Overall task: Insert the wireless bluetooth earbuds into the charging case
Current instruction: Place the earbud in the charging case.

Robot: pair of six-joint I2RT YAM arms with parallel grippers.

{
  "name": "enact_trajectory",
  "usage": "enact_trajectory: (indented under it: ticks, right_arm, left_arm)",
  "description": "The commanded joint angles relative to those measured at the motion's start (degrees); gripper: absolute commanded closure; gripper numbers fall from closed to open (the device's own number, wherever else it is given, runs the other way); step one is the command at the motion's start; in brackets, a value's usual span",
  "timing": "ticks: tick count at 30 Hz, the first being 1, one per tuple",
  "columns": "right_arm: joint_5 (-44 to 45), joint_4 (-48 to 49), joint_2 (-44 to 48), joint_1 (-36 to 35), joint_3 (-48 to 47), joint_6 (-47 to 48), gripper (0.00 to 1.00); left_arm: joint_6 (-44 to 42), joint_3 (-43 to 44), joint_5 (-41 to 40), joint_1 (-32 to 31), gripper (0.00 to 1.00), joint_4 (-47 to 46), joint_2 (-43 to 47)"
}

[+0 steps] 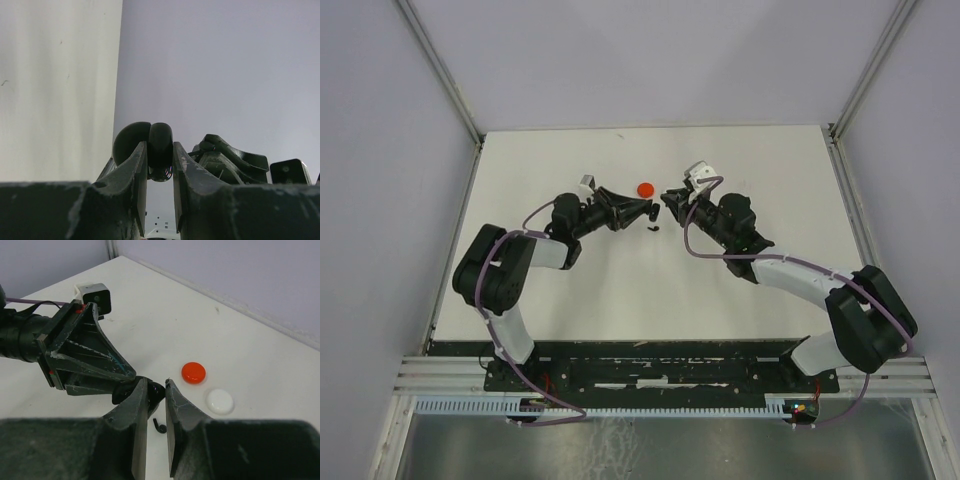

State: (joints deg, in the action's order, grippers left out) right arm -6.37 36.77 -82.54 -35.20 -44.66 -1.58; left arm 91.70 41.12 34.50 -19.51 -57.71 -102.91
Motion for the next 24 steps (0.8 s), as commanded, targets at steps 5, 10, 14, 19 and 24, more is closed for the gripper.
enact_trajectory:
  ticks: [5,10,14,19,24]
  right_arm:
    - [-4.64,11.8,-1.29,-0.16,1.6,1.42,0.93]
    - [-4.74,11.97,-2.07,-0.18,1.84,2.31,0.93]
    - [-4.6,11.93,-2.38,-0.23,2.04,3.19,0.94]
    - [-4.85,11.75,-2.84,-0.24,2.04,3.91,0.94]
    - [-4.61,11.65,-3.61,-0.29,2.12,4.69,0.94]
  left_arm:
    - [4.41,3.07,-1.11,-1.44,0.97,-6.77,-1.23]
    - [5.4,3.26,-1.1,-1.89,0.97,-7.55,-1.41]
    - [5.42,3.41,-1.02,-2.1,0.97,-8.03,-1.26]
    - [7.22,3.35,-0.89,-2.4,0.97,-8.6,-1.06]
    - [8.0,3.27,-0.29,-2.64,0.97,-9.05,-0.56]
